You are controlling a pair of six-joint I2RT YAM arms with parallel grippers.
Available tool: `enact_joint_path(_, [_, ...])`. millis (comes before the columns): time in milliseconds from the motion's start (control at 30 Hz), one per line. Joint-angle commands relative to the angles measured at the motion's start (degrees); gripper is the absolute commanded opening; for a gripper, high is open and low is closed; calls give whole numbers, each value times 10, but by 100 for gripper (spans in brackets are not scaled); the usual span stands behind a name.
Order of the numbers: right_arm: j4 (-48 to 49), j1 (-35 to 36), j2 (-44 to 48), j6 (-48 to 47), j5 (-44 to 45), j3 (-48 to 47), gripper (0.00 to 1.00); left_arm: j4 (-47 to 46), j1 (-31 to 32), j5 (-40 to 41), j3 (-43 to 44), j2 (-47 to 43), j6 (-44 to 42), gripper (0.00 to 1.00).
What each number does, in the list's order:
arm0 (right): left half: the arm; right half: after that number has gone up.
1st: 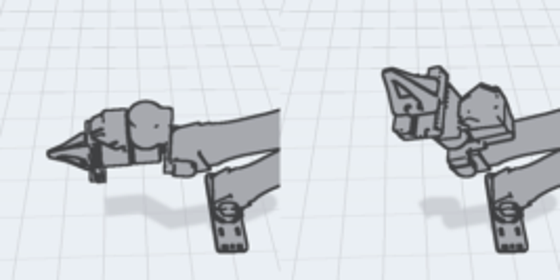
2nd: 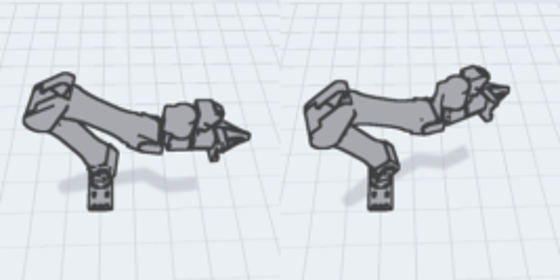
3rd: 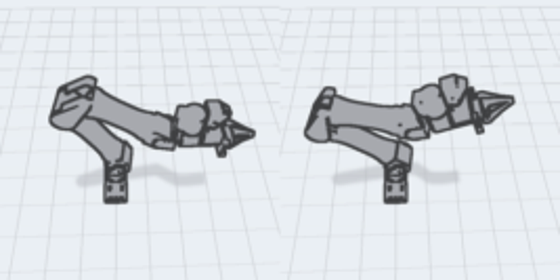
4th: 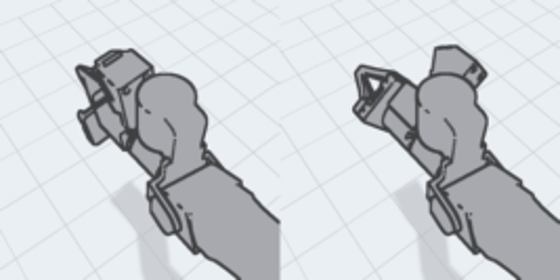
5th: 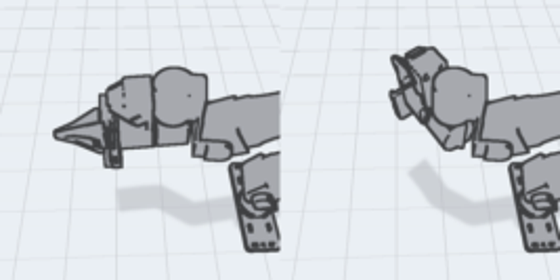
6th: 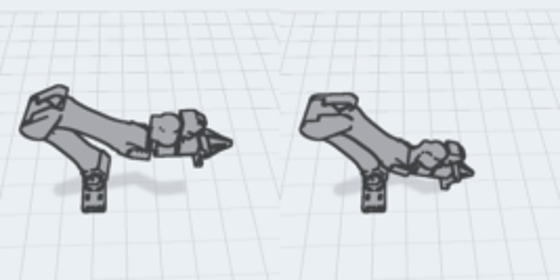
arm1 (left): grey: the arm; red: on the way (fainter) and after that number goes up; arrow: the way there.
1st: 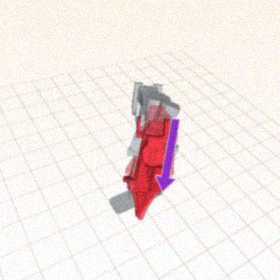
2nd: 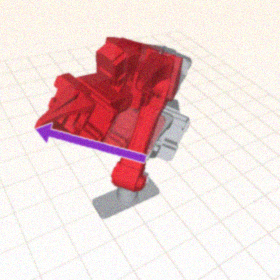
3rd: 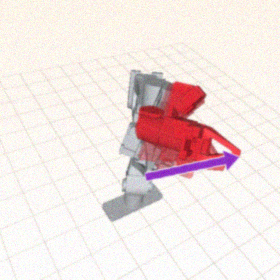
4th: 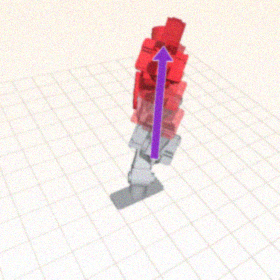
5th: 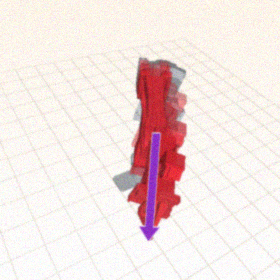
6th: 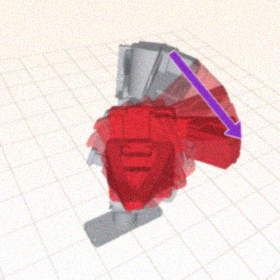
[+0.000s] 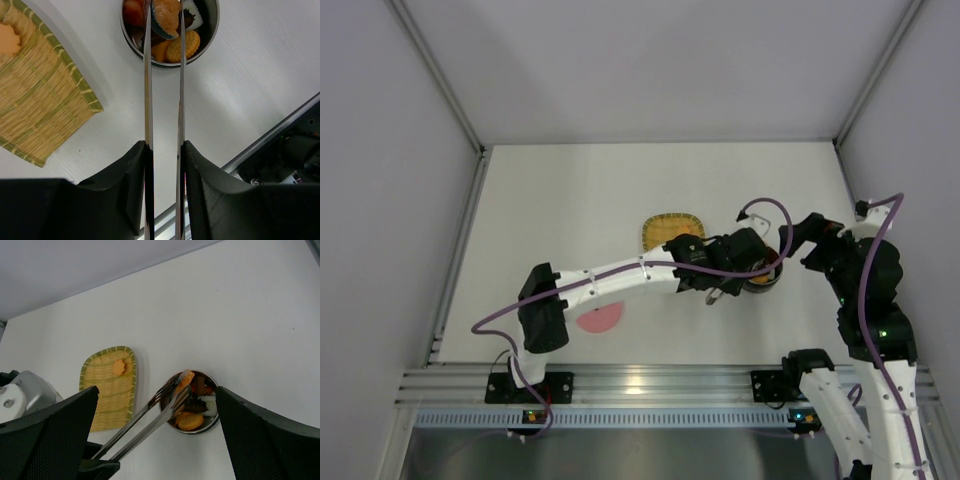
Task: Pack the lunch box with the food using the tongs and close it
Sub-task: Place the fake food in the packing box.
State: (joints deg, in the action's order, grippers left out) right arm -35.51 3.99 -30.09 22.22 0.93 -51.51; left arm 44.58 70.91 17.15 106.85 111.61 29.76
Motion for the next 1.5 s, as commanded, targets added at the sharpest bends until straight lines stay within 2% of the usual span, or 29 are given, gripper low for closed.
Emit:
enact_joint_path(0, [-11,-6,6,-10,10,-25,99,-33,2,-8,31,7,-8,36])
enact_joint_path(367, [-11,-6,6,-10,10,-20,100,-26,3,-20,37,24,-9,36])
enact_joint_path(433, [-11,-6,6,-11,9,-20,99,-21,3,-22,36,23,-8,39])
enact_joint_path(1133, [-10,-6,1,-11,8,-26,99,-5,3,-4,35,4,-17,42])
enact_joint_path(1267, [-9,-6,-1,-12,8,-28,100,-11,3,-3,35,1,-22,47])
enact_joint_path(1467, [-11,-6,-1,-13,8,-32,99,-10,3,-2,35,1,-22,48])
